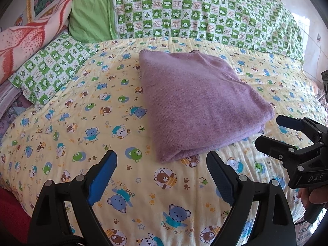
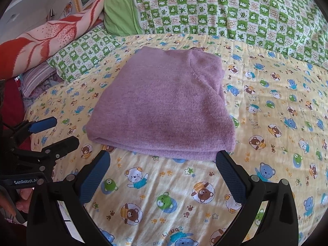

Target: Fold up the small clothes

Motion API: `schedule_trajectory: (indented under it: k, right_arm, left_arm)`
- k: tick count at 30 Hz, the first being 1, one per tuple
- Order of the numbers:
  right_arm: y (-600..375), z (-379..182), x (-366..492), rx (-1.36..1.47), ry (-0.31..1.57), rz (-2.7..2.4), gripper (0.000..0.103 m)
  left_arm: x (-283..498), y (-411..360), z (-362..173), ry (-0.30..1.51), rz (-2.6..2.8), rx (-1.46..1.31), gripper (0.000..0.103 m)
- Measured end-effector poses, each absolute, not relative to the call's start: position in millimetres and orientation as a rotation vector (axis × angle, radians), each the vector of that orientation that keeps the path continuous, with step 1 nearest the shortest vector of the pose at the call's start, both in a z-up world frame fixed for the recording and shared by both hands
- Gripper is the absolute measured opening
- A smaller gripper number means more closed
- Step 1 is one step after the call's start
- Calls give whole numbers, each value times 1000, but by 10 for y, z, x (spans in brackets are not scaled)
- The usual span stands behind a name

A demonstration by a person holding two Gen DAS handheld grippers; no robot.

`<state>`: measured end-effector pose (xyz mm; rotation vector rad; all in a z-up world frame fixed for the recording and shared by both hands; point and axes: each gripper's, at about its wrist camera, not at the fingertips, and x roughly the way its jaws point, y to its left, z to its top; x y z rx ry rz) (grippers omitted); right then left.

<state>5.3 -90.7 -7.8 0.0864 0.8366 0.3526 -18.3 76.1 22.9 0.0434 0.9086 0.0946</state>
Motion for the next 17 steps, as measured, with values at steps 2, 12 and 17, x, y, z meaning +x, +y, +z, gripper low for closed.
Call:
schedule_trajectory:
  k: [2, 12, 17]
  right_arm:
    - [-909, -75, 64, 84, 836, 351, 103]
    - [-968, -4, 158, 98, 830, 352, 103]
    - [-1005, 32, 197, 101, 825, 353, 103]
  left_arm:
    - [-176, 754, 240, 907, 97, 42, 89]
    - [-134, 748, 298, 908, 118, 0, 89]
    - [-106, 742, 322, 915, 121, -17, 89]
